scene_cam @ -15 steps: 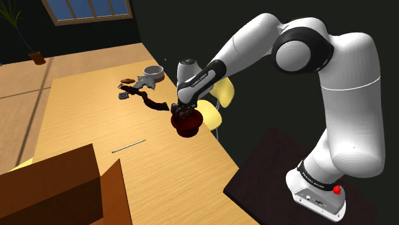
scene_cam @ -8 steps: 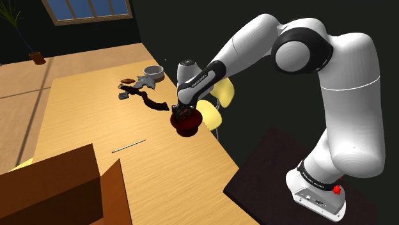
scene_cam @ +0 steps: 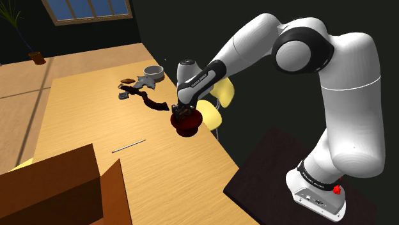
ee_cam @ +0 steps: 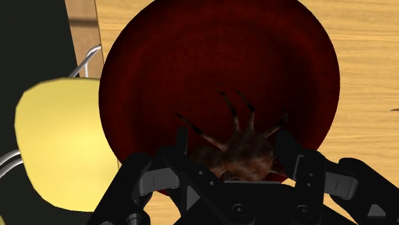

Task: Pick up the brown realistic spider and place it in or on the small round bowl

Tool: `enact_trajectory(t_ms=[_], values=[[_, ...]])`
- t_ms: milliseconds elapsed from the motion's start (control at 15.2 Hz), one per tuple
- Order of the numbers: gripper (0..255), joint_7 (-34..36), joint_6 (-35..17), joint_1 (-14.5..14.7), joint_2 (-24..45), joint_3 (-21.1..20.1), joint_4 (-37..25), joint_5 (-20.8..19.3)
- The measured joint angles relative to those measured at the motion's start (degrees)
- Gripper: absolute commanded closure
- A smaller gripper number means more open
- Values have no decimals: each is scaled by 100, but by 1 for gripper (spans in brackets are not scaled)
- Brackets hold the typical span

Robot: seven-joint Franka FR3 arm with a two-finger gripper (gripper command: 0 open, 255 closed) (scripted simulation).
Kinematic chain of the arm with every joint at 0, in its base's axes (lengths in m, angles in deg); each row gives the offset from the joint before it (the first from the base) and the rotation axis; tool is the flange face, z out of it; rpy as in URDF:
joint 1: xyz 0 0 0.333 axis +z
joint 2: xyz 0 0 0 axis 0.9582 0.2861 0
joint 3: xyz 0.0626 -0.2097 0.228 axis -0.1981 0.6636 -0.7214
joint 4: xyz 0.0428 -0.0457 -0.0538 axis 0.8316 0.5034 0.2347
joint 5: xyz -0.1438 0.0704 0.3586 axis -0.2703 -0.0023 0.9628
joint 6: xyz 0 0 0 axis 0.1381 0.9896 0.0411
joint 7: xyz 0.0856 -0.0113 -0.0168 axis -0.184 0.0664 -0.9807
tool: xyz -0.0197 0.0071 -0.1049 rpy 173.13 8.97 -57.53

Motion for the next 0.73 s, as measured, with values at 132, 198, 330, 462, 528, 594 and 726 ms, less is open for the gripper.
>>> enact_trajectory(t_ms=[132,198,330,462,528,594,726], values=[[255,1,82,-1,-89,5,4,-5],[255,10,145,5,-140,7,-7,-9],[255,16,247,7,-240,12,-10,-16],[255,28,358,14,-357,19,-3,-25],[255,29,405,14,-425,21,17,-29],[255,28,453,13,-465,23,8,-31],[255,30,608,9,-542,29,-69,-38]])
